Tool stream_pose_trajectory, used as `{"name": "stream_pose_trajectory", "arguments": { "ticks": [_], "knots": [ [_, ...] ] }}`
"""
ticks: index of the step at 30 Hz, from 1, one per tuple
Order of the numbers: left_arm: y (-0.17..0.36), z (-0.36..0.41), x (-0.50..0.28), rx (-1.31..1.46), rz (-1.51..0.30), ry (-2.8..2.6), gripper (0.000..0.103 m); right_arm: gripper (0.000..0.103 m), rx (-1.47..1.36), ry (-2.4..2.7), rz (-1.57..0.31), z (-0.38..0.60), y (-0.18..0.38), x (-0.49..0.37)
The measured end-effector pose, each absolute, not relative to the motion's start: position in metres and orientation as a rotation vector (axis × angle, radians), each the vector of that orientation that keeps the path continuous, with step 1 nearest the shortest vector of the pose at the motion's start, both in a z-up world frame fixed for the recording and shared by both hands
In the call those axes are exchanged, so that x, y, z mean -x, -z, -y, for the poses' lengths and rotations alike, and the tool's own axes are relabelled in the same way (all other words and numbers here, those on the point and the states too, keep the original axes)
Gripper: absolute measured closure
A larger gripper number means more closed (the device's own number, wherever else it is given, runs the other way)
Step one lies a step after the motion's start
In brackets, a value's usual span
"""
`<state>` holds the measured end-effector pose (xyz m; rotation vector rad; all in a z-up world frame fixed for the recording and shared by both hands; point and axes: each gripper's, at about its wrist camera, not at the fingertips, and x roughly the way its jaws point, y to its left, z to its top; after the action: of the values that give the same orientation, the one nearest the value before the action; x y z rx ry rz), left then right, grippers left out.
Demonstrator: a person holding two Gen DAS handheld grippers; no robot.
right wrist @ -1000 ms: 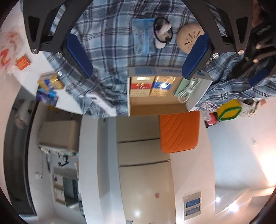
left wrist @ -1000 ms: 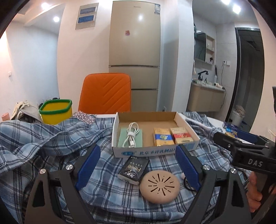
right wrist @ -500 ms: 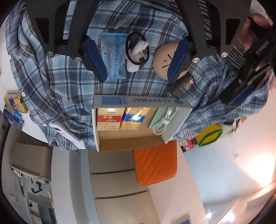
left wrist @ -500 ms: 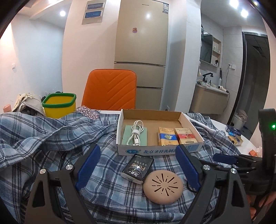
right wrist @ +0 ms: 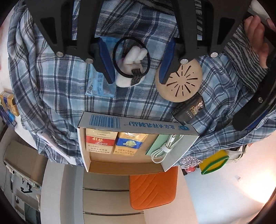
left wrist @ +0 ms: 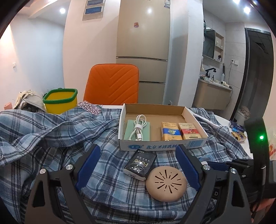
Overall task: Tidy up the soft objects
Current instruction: 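Grasp the white plush toy with the right tool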
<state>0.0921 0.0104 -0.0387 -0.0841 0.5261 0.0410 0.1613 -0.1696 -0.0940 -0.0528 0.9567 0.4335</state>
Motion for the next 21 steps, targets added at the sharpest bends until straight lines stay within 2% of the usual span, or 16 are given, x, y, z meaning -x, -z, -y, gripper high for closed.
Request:
{"name": "stream_pose_trajectory", "arguments": {
  "ticks": [3, 7, 15, 21],
  "knots": [
    [0.039, -0.01, -0.092, 0.083, -0.528, -0.038, 0.012, 0.068, 0.067, -0.431, -0.985, 0.167, 0.098, -0.163],
    [0.039, -0.009, -0.092, 0.083, -0.531, -0.031, 0.013, 0.077, 0.064, -0.429, -0.99, 0.168, 0.099, -0.163],
    [0.048, -0.005, -0.105, 0.097, -0.617, 0.088, 0.013, 0.079, 0.011, -0.329, -0.817, 0.188, 0.073, -0.146],
    [0.067, 0.007, -0.122, 0.122, -0.777, 0.251, 0.032, 0.079, -0.09, -0.28, -0.813, 0.208, 0.069, -0.151]
  ]
}}
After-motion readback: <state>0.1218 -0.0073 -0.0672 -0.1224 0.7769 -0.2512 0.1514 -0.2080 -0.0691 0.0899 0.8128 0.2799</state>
